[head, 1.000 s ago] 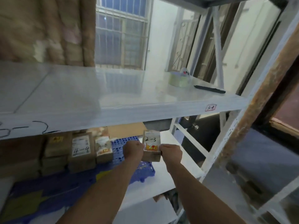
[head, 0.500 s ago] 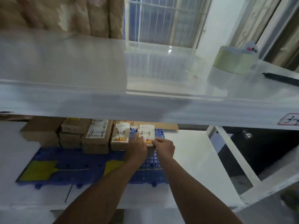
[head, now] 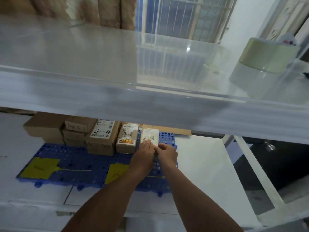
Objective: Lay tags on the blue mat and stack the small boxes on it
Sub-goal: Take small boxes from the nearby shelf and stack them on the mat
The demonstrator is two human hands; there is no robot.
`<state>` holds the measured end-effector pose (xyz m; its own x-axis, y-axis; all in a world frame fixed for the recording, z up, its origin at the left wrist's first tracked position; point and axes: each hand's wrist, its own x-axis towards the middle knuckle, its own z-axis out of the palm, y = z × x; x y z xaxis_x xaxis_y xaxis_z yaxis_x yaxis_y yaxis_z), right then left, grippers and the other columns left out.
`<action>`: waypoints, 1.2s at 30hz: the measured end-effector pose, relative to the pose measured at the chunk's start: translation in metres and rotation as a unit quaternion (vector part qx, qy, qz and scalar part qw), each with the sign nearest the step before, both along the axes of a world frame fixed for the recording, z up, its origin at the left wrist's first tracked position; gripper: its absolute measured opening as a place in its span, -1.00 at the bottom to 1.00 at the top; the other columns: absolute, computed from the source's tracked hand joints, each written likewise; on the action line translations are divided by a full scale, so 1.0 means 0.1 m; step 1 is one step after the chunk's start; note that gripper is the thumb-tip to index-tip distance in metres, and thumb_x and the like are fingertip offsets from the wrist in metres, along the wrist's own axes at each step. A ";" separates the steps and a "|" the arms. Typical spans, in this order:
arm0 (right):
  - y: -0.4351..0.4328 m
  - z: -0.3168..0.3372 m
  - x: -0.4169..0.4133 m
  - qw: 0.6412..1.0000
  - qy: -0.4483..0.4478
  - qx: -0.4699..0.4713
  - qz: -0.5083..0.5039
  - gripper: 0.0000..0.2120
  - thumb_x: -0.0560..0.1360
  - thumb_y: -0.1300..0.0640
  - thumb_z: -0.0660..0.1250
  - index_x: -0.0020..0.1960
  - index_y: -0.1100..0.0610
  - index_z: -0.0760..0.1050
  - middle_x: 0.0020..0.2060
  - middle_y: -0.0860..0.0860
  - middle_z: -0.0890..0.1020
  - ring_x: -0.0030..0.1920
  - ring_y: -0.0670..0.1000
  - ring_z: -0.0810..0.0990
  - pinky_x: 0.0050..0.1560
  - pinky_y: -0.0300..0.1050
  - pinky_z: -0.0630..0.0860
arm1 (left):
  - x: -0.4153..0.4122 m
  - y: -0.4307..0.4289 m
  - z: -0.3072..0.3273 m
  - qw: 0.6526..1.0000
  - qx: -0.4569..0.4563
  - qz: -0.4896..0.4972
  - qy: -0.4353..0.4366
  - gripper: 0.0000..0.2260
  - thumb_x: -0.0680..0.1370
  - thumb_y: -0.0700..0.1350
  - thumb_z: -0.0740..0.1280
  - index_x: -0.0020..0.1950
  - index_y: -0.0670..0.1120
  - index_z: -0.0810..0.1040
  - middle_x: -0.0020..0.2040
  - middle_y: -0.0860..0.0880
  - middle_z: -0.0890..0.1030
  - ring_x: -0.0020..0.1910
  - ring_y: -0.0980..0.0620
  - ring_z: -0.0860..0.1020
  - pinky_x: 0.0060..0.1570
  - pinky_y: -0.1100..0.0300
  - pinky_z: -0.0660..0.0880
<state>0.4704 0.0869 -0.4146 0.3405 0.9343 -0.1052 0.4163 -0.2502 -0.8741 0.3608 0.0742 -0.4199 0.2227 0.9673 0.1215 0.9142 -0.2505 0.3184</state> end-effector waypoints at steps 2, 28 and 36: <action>0.01 -0.01 -0.05 1.000 -0.013 0.001 0.009 -0.83 0.57 0.05 0.37 0.06 0.03 0.72 -0.09 -0.05 0.74 -0.09 -0.07 0.66 -0.04 -0.15 0.60 | -0.01 0.04 -0.02 1.000 -0.006 -0.010 0.013 -0.41 0.65 -0.23 0.24 0.62 -0.22 0.04 0.63 -0.14 0.08 0.62 -0.08 0.00 0.57 0.08 0.11; 0.06 -0.04 -0.11 0.996 -0.062 0.018 0.054 -0.80 0.59 0.02 0.31 0.05 0.03 0.70 -0.15 -0.06 0.72 -0.12 -0.05 0.66 0.03 0.08 0.64 | 0.02 0.14 0.27 0.998 -0.015 0.040 0.039 -0.59 0.67 -0.13 0.19 0.51 -0.20 0.29 0.57 -0.18 0.24 0.56 -0.12 0.20 0.53 0.02 0.18; -0.19 0.33 -0.03 0.980 -0.175 0.004 0.090 -0.72 0.66 0.06 0.18 0.12 0.09 0.65 0.00 0.02 0.70 -0.13 -0.04 0.53 -0.13 -0.16 0.37 | -0.13 -0.03 0.43 0.998 -0.023 0.038 0.043 -0.63 0.67 -0.10 0.12 0.46 -0.17 0.38 0.55 -0.17 0.29 0.54 -0.13 0.24 0.48 0.00 0.23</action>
<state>0.4672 0.0676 -0.3821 0.1839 0.9829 -0.0039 0.7280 -0.1389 -0.6713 0.3478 0.0716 -0.3766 0.1564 0.9858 0.0612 0.9543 -0.1668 0.2480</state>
